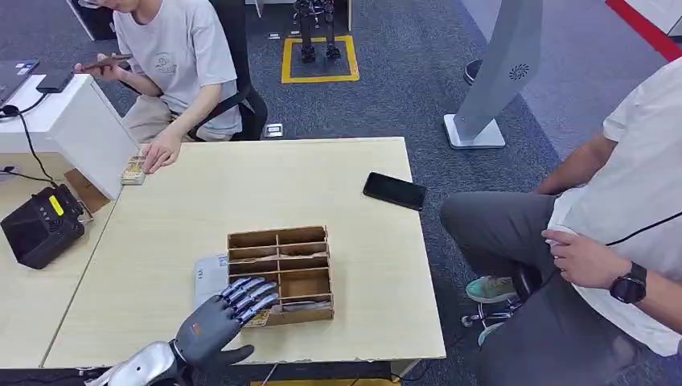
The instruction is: Pass the card to the sensor for recognition and then transmit it.
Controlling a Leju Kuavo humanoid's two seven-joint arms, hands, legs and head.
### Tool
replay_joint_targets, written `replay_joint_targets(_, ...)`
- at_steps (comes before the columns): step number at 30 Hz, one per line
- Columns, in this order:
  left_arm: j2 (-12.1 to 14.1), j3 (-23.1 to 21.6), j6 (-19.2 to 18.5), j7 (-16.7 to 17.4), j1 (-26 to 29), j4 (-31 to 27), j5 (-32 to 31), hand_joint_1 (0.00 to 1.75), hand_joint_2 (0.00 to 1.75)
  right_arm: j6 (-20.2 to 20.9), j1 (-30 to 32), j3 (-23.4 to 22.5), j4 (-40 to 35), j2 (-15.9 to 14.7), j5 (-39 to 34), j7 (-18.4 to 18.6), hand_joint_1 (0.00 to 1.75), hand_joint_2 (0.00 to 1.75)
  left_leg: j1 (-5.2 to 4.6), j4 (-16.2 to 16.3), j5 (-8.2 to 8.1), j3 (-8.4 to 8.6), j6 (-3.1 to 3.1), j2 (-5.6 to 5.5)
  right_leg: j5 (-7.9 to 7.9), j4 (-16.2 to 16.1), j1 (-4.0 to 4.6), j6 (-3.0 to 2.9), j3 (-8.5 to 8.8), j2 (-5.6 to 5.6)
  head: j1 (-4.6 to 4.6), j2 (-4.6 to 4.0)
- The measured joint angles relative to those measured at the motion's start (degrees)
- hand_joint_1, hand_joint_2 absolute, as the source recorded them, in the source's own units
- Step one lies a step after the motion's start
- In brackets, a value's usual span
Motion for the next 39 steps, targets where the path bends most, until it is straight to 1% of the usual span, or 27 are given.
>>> replay_joint_targets(4, -0.2, 0.0, 0.7, 1.5, 0.3, 0.0, -1.0, 0.00, 1.75, -0.4, 0.0, 0.0, -0.5, -0.2, 0.0, 0.0, 0.00, 0.00, 0.00, 0.0, 0.00, -0.01, 0.00, 0.00, 0.00, 0.0, 0.00, 0.00, -0.01, 0.00, 0.00, 0.00)
replay_joint_targets(7, -0.4, 0.0, 1.0, 1.7, 0.4, 0.1, -1.4, 0.00, 1.75, -0.5, 0.0, 0.0, -0.7, -0.3, 0.0, 0.0, 0.00, 0.00, 0.00, 0.0, 0.00, -0.01, 0.00, 0.00, 0.00, 0.0, 0.00, 0.00, -0.01, 0.00, 0.00, 0.00)
replay_joint_targets(24, -0.5, 0.0, 1.2, 0.9, 0.2, 1.0, -0.6, 0.00, 1.75, -0.5, 0.0, 0.0, -1.0, -0.4, 0.0, 0.0, 0.00, 0.00, 0.00, 0.0, 0.00, -0.02, 0.00, 0.00, 0.00, 0.0, 0.00, 0.00, -0.02, 0.00, 0.00, 0.00)
replay_joint_targets(33, -0.5, 0.0, 2.9, 1.0, 0.2, 1.6, -2.1, 0.00, 1.75, -0.5, 0.0, 0.0, -1.0, -0.4, -0.2, 0.1, 0.00, 0.00, 0.00, 0.0, 0.00, -0.02, 0.00, 0.00, 0.00, 0.0, 0.00, 0.00, -0.02, 0.00, 0.00, 0.00)
replay_joint_targets(39, -0.5, 0.0, 3.0, 1.0, 0.2, 1.8, -2.2, 0.00, 1.75, -0.5, 0.0, 0.0, -1.0, -0.4, -0.2, 0.1, 0.00, 0.00, 0.00, 0.0, 0.00, -0.02, 0.00, 0.00, 0.00, 0.0, 0.00, 0.00, -0.02, 0.00, 0.00, 0.00)
